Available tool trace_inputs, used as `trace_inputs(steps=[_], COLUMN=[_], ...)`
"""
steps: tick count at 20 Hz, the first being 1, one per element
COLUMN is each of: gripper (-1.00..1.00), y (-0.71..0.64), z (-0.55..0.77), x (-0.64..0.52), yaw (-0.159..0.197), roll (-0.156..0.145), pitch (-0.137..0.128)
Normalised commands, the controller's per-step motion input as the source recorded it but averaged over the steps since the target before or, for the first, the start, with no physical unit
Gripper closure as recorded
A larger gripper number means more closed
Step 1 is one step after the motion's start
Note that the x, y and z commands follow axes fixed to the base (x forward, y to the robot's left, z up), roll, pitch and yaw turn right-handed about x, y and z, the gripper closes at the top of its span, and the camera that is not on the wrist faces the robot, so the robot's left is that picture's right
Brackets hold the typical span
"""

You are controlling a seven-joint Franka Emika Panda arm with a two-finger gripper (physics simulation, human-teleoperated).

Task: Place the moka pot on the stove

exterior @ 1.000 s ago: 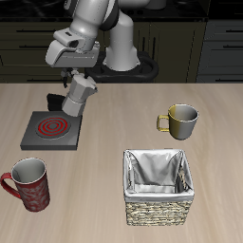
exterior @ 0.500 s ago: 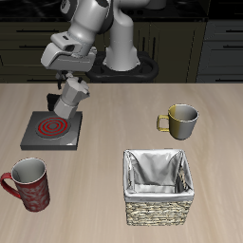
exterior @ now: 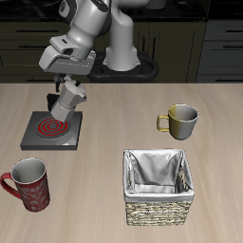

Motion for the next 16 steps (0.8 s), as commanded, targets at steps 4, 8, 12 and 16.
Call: trace_inputs(steps=[4, 8, 12, 16], gripper=[1.00, 1.00, 1.00, 1.00], y=[-0.13, -0.04, 0.01, -0.03], z=[-0.15, -0.16, -0.17, -0.17], x=[0.01, 0.03, 0.06, 0.02], yaw=[-0.022, -0.019, 0.007, -0.019], roll=[-0.023, -0.007, 0.005, -0.020], pitch=[0.026, 0.027, 0.010, 0.024])
